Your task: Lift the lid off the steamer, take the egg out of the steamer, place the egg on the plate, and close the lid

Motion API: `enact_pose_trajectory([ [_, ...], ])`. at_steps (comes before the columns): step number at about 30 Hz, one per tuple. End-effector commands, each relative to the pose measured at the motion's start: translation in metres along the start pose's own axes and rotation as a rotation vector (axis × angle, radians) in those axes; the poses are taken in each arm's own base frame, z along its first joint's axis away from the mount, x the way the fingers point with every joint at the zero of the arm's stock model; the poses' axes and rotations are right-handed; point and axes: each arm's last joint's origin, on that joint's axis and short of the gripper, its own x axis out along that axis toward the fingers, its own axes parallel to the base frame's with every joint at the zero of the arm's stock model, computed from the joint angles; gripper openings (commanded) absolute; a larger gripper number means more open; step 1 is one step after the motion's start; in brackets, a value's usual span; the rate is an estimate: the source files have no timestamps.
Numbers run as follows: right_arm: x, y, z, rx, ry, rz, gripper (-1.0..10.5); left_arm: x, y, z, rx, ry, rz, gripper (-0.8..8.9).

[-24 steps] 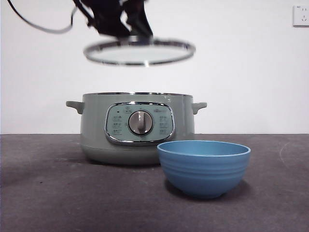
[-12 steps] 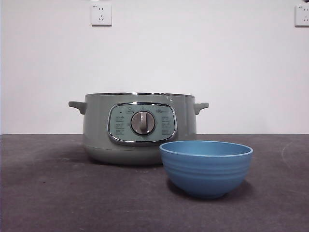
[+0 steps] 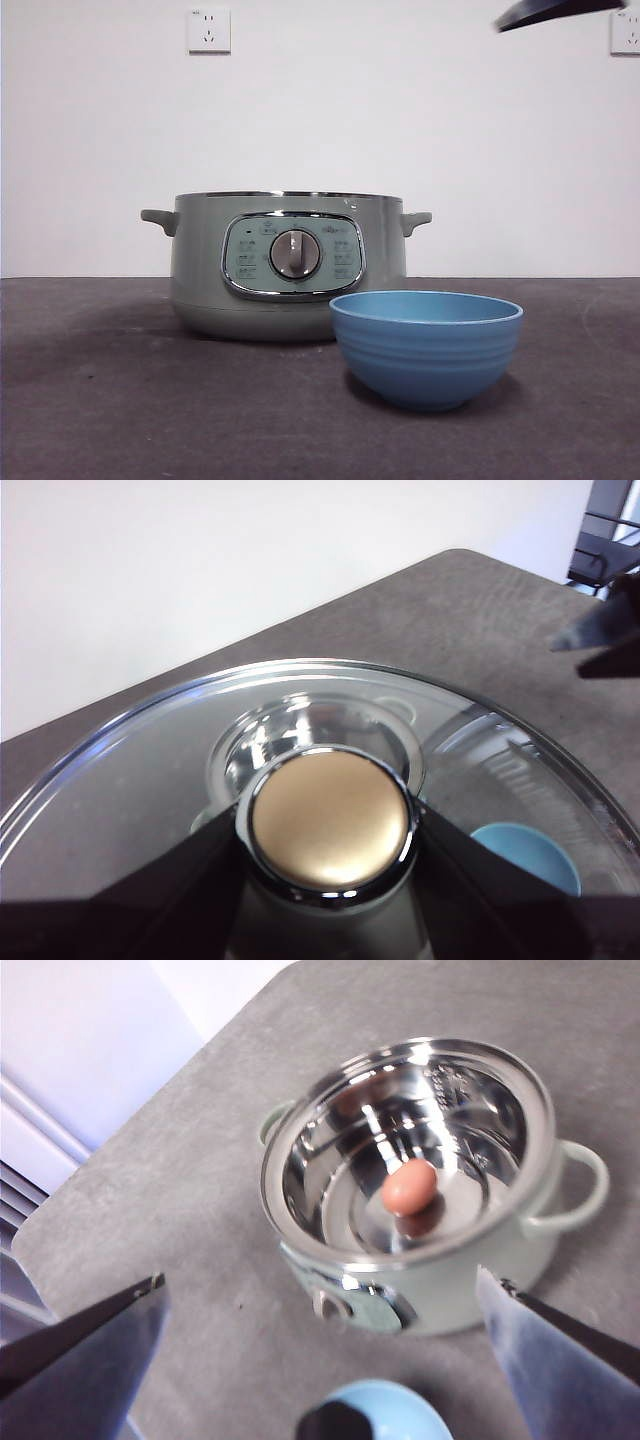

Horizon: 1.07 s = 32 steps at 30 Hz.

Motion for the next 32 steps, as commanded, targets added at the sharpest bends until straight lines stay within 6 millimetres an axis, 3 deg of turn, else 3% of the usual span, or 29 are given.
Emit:
enact_pose_trajectory([
  [1,0.019,0.004,0.004,0.009,-0.004,0.002,6.0,-0.016,-0.004,-0.013,-0.016,-0.045,0.01,-0.06],
  [6,0.058,0.009,0.01,-0.012,0.029,-0.067,6.0,-0.04,-0.008,-0.041,-0.023,-0.012,0.066,-0.06],
  [12,0.114,0.02,0.027,-0.058,0.077,-0.131,6.0,-0.067,-0.014,-0.056,-0.023,-0.022,0.067,-0.06],
  [20,0.199,0.025,0.046,-0.094,0.18,-0.244,6.0,-0.073,-0.016,-0.063,-0.02,0.001,0.051,-0.06],
  [25,0.249,0.009,0.027,-0.092,0.262,-0.307,6.0,-0.073,-0.016,-0.064,-0.016,0.014,0.049,-0.07],
  [32,0.274,-0.004,0.005,-0.098,0.324,-0.349,6.0,-0.074,-0.016,-0.065,-0.018,0.021,0.046,-0.07],
])
